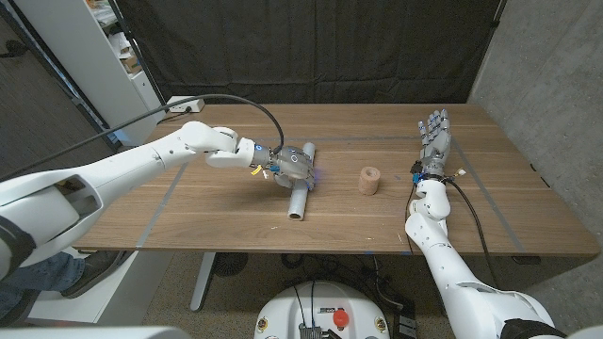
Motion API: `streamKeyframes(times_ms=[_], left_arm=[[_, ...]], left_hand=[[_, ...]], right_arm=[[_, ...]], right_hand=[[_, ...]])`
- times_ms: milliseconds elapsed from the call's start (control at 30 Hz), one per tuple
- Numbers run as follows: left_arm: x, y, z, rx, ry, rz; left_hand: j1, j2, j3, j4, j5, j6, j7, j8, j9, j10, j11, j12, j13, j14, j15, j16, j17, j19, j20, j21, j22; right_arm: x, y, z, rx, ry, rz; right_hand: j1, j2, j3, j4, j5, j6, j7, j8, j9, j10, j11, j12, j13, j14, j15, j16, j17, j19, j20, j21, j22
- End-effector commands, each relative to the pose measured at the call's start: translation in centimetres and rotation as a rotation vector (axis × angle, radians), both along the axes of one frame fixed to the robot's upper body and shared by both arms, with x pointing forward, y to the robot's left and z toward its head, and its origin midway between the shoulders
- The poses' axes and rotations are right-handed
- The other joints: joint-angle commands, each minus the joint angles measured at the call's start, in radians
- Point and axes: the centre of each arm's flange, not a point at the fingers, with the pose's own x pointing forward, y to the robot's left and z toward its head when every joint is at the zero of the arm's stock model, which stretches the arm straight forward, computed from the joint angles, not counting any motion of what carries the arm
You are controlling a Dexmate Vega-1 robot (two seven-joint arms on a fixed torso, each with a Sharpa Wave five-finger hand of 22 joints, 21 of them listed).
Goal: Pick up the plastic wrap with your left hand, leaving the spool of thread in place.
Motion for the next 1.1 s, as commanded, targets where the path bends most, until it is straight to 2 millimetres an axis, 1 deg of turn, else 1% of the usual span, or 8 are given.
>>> streamKeyframes(times_ms=[33,100,167,233,333,733,1100], left_arm=[[-0.6,0.0,0.4,-0.068,-0.021,0.018],[-0.7,0.0,0.6,-0.107,-0.006,0.029],[-0.8,-0.1,0.6,-0.108,-0.041,0.021],[-0.7,-0.1,0.8,-0.128,-0.018,0.027],[-0.8,-0.2,0.7,-0.108,-0.026,0.031],[-1.2,-0.5,1.1,-0.13,-0.037,0.046],[-1.2,-0.2,1.7,-0.134,-0.064,0.052]], left_hand=[[0.009,0.02,-0.006,0.0,-0.008,0.013,-0.001,0.004,0.001,0.007,-0.001,0.003,0.005,0.008,-0.11,0.007,0.004,0.082,-0.075,0.007,0.001],[0.01,0.02,-0.007,0.0,-0.01,0.015,-0.003,0.005,0.001,0.007,-0.001,0.003,0.007,0.007,-0.11,0.008,0.005,0.081,-0.075,0.006,0.001],[0.011,0.021,-0.008,0.0,-0.012,0.015,-0.003,0.005,0.001,0.008,0.001,0.003,0.008,0.005,-0.105,0.008,0.006,0.08,-0.074,0.006,0.001],[0.011,0.022,-0.01,0.0,-0.014,0.016,-0.003,0.005,0.001,0.009,0.003,0.003,0.01,0.003,-0.106,0.008,0.007,0.078,-0.073,0.005,0.001],[0.008,0.021,-0.013,0.002,-0.018,0.018,-0.005,0.005,0.001,0.01,0.001,0.003,0.012,0.0,-0.105,0.008,0.008,0.073,-0.071,0.002,0.001],[0.002,0.023,-0.016,0.006,-0.025,0.02,-0.005,0.005,0.001,0.011,0.003,0.003,0.019,-0.001,-0.102,0.004,0.006,0.066,-0.068,-0.002,0.001],[0.0,0.025,-0.018,0.007,-0.03,0.021,-0.006,0.004,0.001,0.009,0.004,0.001,0.026,-0.003,-0.099,0.002,0.005,0.057,-0.065,-0.007,0.001]], right_arm=[[0.1,0.1,-0.2,-0.007,0.007,0.011],[0.0,0.2,-0.2,-0.008,0.008,0.012],[-0.1,0.2,-0.2,-0.011,0.008,0.013],[-0.2,0.2,-0.1,-0.014,0.007,0.012],[-0.3,0.2,0.1,-0.019,0.004,0.012],[-0.3,0.1,0.2,-0.016,-0.001,0.015],[-0.3,0.3,0.4,-0.015,-0.006,0.018]], right_hand=[[-0.003,0.003,-0.004,0.0,0.008,0.006,0.001,0.001,0.0,0.007,-0.005,-0.004,0.001,0.01,-0.002,0.009,0.0,0.009,0.006,-0.005,0.004],[-0.003,0.003,-0.004,0.0,0.008,0.006,0.0,0.001,0.0,0.007,-0.006,-0.004,0.001,0.01,-0.002,0.009,0.0,0.009,0.006,-0.005,0.004],[-0.003,0.003,-0.004,0.0,0.009,0.006,0.001,0.001,0.0,0.007,-0.005,-0.004,0.001,0.009,-0.002,0.008,0.0,0.008,0.006,-0.005,0.004],[-0.003,0.003,-0.004,-0.001,0.009,0.006,0.001,0.001,0.0,0.007,-0.006,-0.004,0.001,0.01,-0.002,0.008,0.0,0.009,0.005,-0.005,0.004],[-0.003,0.003,-0.005,-0.001,0.009,0.006,0.001,0.001,0.0,0.007,-0.005,-0.004,0.001,0.01,-0.001,0.008,0.0,0.008,0.006,-0.005,0.004],[-0.003,0.004,-0.005,-0.001,0.01,0.007,0.001,0.001,0.0,0.007,-0.005,-0.004,0.001,0.01,-0.001,0.008,-0.001,0.009,0.006,-0.005,0.004],[-0.004,0.005,-0.005,-0.001,0.011,0.007,0.001,0.001,0.0,0.008,-0.006,-0.004,0.001,0.01,-0.001,0.008,-0.001,0.009,0.005,-0.005,0.004]])
